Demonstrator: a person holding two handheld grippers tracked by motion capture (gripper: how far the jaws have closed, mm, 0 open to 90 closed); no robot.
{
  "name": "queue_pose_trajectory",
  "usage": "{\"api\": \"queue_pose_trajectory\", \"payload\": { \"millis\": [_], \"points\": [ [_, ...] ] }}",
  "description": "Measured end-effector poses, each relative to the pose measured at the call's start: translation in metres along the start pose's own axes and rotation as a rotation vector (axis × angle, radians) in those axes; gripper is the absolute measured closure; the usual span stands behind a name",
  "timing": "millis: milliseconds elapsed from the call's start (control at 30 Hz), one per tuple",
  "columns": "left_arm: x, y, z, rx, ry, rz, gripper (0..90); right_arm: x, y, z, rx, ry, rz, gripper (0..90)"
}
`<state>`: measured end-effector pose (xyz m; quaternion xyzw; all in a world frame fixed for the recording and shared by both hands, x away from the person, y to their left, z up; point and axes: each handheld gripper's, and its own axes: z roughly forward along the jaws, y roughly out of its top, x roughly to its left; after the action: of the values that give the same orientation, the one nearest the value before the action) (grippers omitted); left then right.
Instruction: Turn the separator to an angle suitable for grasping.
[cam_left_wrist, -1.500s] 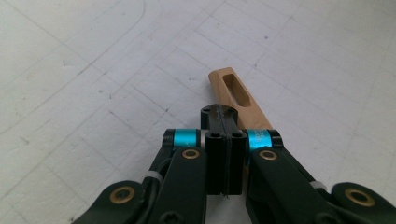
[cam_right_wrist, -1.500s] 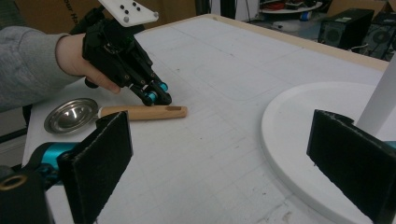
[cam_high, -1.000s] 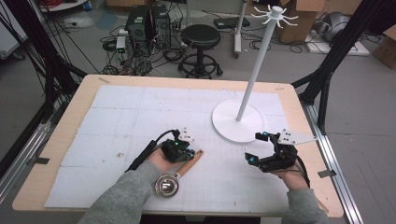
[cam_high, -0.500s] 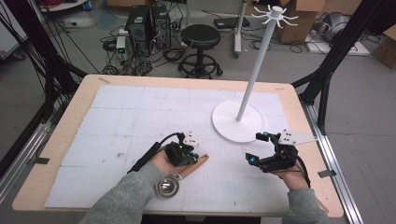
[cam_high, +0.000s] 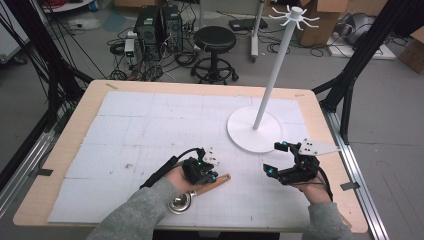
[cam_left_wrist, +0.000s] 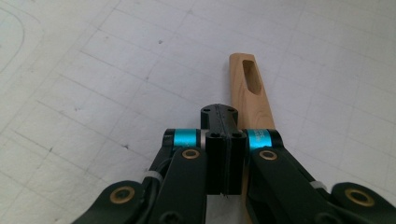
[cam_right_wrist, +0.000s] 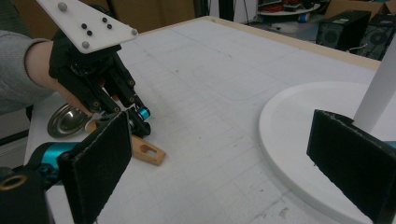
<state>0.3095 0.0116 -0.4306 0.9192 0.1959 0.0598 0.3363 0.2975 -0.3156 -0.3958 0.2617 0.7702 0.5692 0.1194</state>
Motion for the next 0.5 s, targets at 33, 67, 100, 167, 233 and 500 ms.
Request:
{"api": "queue_pose_trajectory", "payload": {
  "millis": [33,67,100,167,233,500],
  "points": [
    [-0.0008,0.0001,0.0001,-0.001,0.0,0.002,89.6,0.0,0.0,0.0,0.001,0.0,0.0,6.1],
    [-0.0015,0.0001,0.0002,-0.002,-0.004,0.005,89.6,0.0,0.0,-0.0001,0.001,-0.001,0.001,6.1],
    [-0.0024,0.0001,0.0002,-0.003,-0.008,0.003,89.6,-0.0002,-0.0001,-0.0002,0.001,-0.002,0.002,6.1],
    [-0.0041,0.0004,-0.0005,0.007,-0.019,0.019,89.6,-0.0003,-0.0001,-0.0003,0.0,-0.001,0.002,6.1],
    [-0.0051,0.0003,-0.0006,0.007,-0.02,0.031,89.6,-0.0004,-0.0001,-0.0004,0.0,-0.001,0.002,6.1],
    [-0.0058,-0.0008,-0.0023,0.014,-0.037,0.043,89.6,-0.0002,-0.0001,-0.0002,0.001,-0.002,0.001,6.0]
  ]
}}
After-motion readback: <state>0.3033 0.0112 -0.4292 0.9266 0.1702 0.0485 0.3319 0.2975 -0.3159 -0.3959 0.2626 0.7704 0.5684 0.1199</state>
